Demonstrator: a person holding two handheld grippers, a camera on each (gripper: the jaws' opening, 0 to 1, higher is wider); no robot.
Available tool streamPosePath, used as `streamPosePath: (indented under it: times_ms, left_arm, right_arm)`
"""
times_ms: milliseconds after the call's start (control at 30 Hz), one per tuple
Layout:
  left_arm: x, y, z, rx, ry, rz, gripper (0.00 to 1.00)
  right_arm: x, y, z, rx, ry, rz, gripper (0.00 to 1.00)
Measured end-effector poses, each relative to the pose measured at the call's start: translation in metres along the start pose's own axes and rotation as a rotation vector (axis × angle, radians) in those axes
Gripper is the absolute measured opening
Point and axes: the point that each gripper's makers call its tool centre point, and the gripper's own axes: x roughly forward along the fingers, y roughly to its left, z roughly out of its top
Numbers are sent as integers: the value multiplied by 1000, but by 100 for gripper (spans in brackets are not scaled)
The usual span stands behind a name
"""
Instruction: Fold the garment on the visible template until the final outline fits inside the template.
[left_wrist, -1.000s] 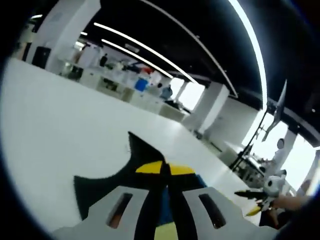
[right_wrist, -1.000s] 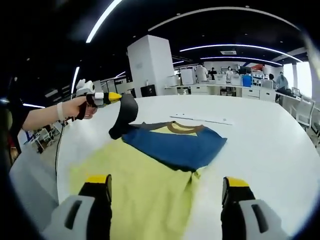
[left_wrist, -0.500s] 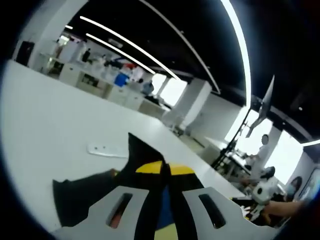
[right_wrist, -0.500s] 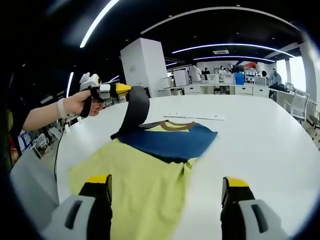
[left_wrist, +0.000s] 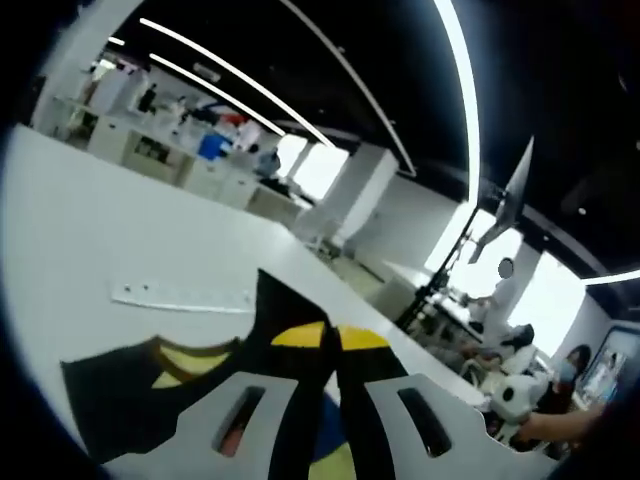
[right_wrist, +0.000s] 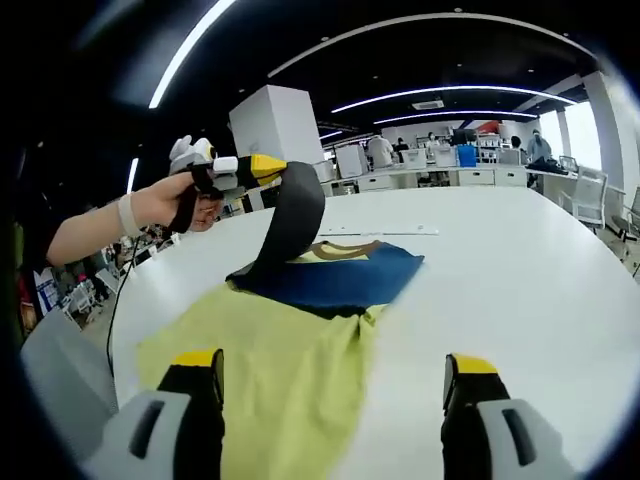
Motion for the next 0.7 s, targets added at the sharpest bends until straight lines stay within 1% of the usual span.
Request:
streamPosePath:
  times_ms: [33,67,100,200,267,333,400,467,533,600,667,700]
  left_arm:
    - [4,-1,-9,-6,15,1,0]
    - [7,0,-14,-27,22,2,0]
    - [9,7,-17,-31,26,1,0]
    - [17,16,-29,-35,54,11,0]
    - [21,13,-44,-34,81,15,0]
    - [27,19,-51,-28,106,21,0]
    - [30,19,-58,-24,120,24,0]
    - [34,21,-68,-9,151,17,0]
    - [39,18,-80,11,182,12,0]
    - [44,20,-93,5,212,16,0]
    - [48,23,-102,-11,224,22,0]
    - [51,21,-108,-19,231,17,0]
  right_arm:
    - [0,1,-1,6,-2,3,91]
    - [0,2,-2,7,-2,3,91]
    - [1,2,-3,11,-3,1,91]
    - [1,5,-8,15,1,2,91]
    - [1,8,-12,24,4,5,91]
    - [0,8,-14,34,4,4,91]
    - [0,9,-15,37,4,4,91]
    - [0,8,-18,37,7,0,91]
    - [-2,7,-19,47,7,-1,91]
    - [-3,7,-20,49,5,-4,91]
    - [-3,6,-22,52,6,-7,91]
    - [-4,6,-23,54,6,-8,91]
